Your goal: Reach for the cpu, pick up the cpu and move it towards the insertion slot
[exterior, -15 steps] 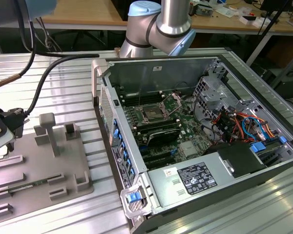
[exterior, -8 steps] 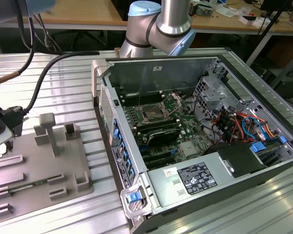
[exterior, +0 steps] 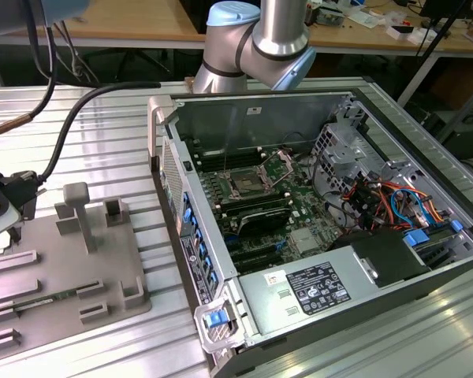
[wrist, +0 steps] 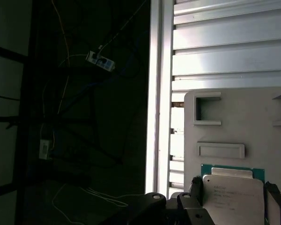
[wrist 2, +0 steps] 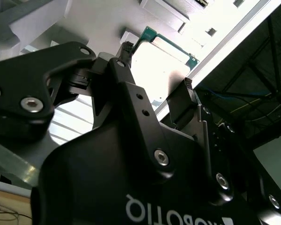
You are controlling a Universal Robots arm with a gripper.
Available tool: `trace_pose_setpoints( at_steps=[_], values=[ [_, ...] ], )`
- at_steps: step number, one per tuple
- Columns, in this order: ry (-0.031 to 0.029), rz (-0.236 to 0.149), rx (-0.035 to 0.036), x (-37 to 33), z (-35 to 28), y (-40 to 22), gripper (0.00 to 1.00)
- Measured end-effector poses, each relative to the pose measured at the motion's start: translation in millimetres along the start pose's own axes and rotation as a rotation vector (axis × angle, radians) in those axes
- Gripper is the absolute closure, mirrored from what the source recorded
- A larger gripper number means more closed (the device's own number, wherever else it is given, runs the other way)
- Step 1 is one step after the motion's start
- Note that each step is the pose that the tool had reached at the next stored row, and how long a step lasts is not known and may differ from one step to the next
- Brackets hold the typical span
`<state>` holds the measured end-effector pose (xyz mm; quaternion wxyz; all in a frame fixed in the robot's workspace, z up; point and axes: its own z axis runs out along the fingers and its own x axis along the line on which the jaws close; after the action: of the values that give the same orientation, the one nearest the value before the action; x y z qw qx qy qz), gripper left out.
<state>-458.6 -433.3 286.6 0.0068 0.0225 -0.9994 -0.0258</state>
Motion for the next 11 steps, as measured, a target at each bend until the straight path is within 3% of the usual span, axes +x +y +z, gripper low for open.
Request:
trace_pose_setpoints(
  at_steps=[11],
  values=[
    [0.0, 0.0, 0.0, 0.1, -12.0, 0.6, 0.45]
  ],
)
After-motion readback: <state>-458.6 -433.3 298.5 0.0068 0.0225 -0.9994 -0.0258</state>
